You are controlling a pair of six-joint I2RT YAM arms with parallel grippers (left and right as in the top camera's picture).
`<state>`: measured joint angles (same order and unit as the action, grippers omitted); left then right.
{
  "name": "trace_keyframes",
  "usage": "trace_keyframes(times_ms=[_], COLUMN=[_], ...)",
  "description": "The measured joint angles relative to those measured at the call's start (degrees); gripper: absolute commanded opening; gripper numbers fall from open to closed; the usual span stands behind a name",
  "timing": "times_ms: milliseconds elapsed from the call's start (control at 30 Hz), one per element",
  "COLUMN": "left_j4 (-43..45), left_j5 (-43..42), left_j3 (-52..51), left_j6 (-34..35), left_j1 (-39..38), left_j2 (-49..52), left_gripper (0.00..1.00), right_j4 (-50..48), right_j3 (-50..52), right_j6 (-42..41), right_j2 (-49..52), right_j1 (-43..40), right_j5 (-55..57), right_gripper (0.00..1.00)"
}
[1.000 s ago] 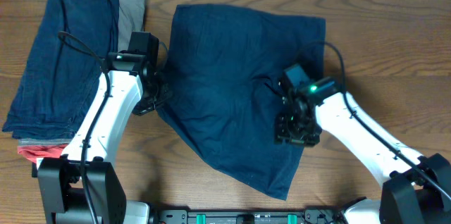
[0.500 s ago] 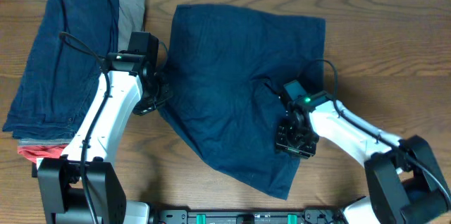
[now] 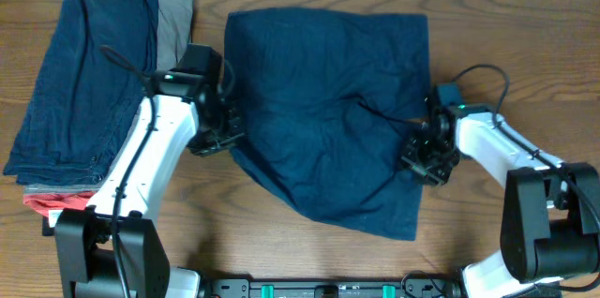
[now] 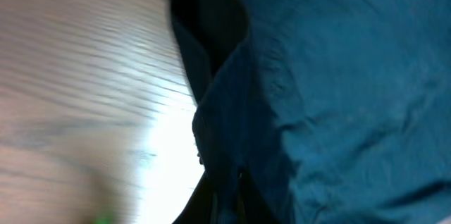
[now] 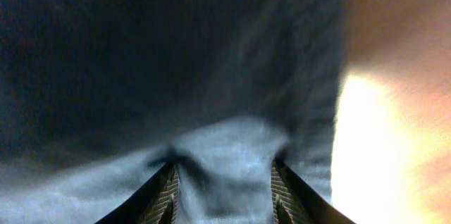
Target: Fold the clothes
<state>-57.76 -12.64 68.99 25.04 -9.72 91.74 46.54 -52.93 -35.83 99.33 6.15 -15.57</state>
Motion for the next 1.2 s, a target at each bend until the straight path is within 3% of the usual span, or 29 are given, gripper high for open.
trace_keyframes(times_ms=[200,367,567,700,933,1200], left_j4=[2.6,3.98,3.91,2.51,-2.45,-2.69], left_j5=[-0.96,0.42,1.7,2.58,8.26,10.1], left_j3=[0.0,0.0,0.0,0.0,-0.02,-0.02], left_j6=[0.7,2.47,3.63,3.85,9.25,13.33], left_j1=[-9.01,-14.12,-13.64,-13.0,-12.5,-12.5], left_j2=[0.02,0.0,0.0,0.0,0.0,0.0], left_gripper=[0.06,0.06,0.06,0.06,0.06,0.06], right_j4=[-0.68,5.49,13.77,21.2,30.45,30.1], right_j3=[-8.0,-15.04,-18.49,-18.6,-17.62,-7.08], right_j6=[3.37,5.27,5.79,5.51,-1.11,-12.85], right_j2=[1.25,1.25,-0.31,-7.37,-20.09,-20.96], right_j1=[-2.78,-2.8,-2.8,-2.78,-0.68,7.32], right_j5=[6.49,8.24,8.87,9.07,9.46,9.42], right_gripper=[0.42,0.42,0.45,0.48,0.49,0.5])
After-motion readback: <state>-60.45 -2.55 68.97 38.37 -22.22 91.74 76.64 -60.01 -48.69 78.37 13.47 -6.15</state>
